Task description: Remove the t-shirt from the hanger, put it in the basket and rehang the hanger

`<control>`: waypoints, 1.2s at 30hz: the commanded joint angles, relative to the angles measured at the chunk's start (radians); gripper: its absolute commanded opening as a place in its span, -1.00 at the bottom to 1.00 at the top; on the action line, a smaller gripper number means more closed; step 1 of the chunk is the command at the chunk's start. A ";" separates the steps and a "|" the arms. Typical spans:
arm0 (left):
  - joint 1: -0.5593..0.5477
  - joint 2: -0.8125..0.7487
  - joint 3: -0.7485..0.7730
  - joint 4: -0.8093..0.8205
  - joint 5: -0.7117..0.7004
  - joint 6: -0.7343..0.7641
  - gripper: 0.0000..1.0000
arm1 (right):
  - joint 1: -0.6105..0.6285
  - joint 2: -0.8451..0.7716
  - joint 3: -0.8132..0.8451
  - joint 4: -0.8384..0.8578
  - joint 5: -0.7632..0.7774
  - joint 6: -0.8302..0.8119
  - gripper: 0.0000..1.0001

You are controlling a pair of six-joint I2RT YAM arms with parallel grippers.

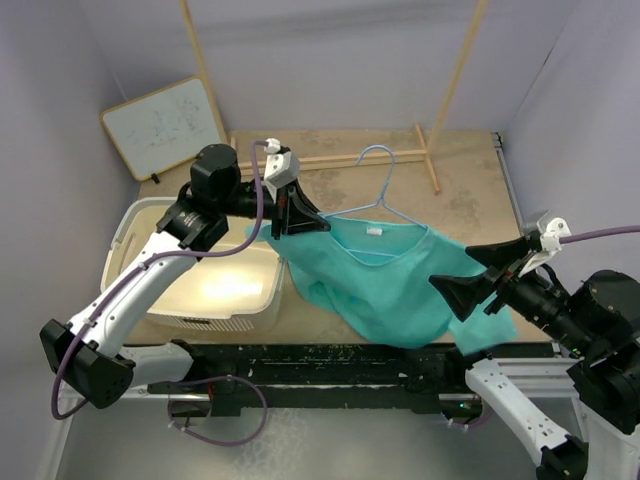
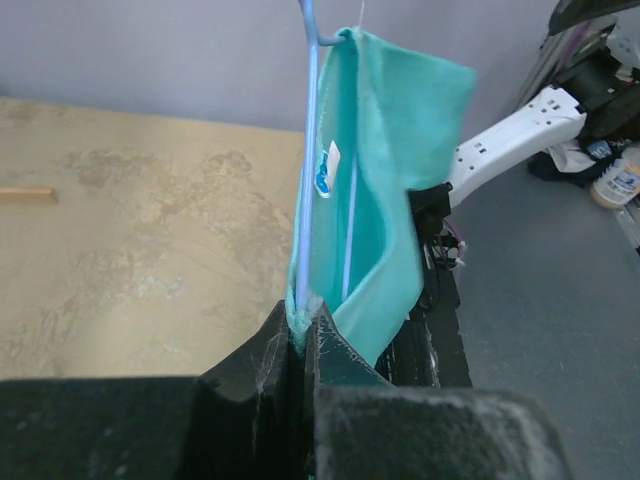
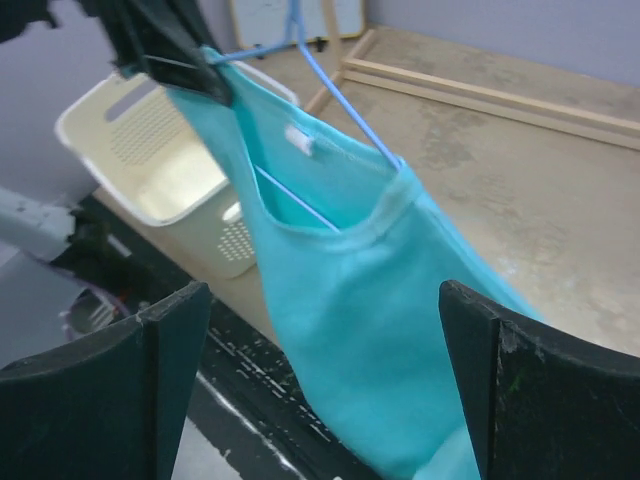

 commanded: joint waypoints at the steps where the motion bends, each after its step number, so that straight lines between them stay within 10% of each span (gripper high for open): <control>1: 0.005 -0.084 0.102 -0.065 -0.107 0.065 -1.00 | 0.003 -0.073 -0.031 -0.001 0.230 0.030 0.96; 12: 0.005 -0.162 0.289 -0.288 -0.123 0.138 -1.00 | 0.003 -0.109 -0.050 -0.007 0.434 0.032 0.92; 27: 0.005 -0.233 0.275 -0.365 -0.152 0.178 -1.00 | 0.003 -0.099 -0.063 0.028 0.166 -0.049 0.46; 36: 0.005 -0.266 0.299 -0.466 -0.161 0.224 -1.00 | 0.004 -0.103 0.020 0.001 0.176 -0.067 0.74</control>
